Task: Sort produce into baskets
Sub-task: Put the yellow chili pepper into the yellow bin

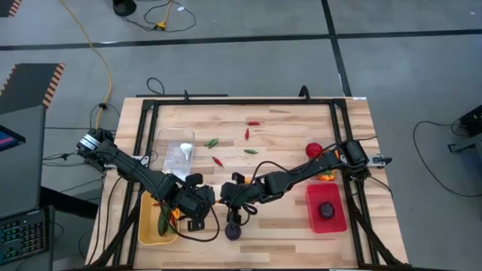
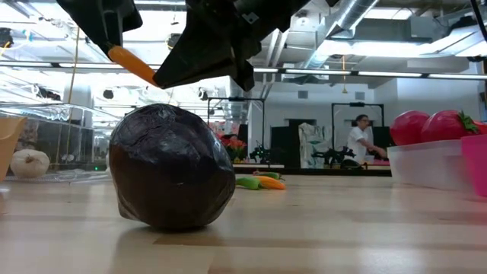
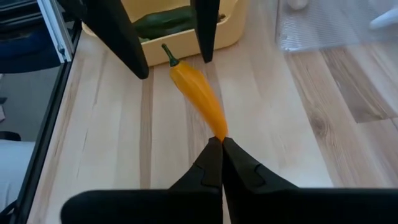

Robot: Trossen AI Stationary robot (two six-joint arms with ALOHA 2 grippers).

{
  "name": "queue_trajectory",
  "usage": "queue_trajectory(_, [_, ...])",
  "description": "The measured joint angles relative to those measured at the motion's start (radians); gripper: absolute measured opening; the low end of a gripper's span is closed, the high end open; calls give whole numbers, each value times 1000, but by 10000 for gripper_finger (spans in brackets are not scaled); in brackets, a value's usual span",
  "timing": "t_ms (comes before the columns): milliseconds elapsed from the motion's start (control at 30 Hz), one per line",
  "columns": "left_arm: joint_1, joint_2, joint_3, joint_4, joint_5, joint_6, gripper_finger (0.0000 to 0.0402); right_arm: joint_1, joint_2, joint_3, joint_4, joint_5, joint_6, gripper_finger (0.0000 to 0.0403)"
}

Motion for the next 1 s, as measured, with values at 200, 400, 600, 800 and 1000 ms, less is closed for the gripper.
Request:
queue_trajectory(200, [0,0,0,0,0,0,108,0,0,0,2,0,0,30])
queue_trajectory(400, [0,0,0,0,0,0,49,0,0,0,2,-1,0,27])
queue_trajectory(600, [0,0,0,0,-2,0,4,0,0,0,2,-3,0,34])
queue_trajectory(800, [0,0,0,0,-9,11,6,0,0,-1,2,-3,-5,37])
queue_trajectory(1000, [0,0,0,0,-11,11,1,-8,0,-1,3,-5,-5,68])
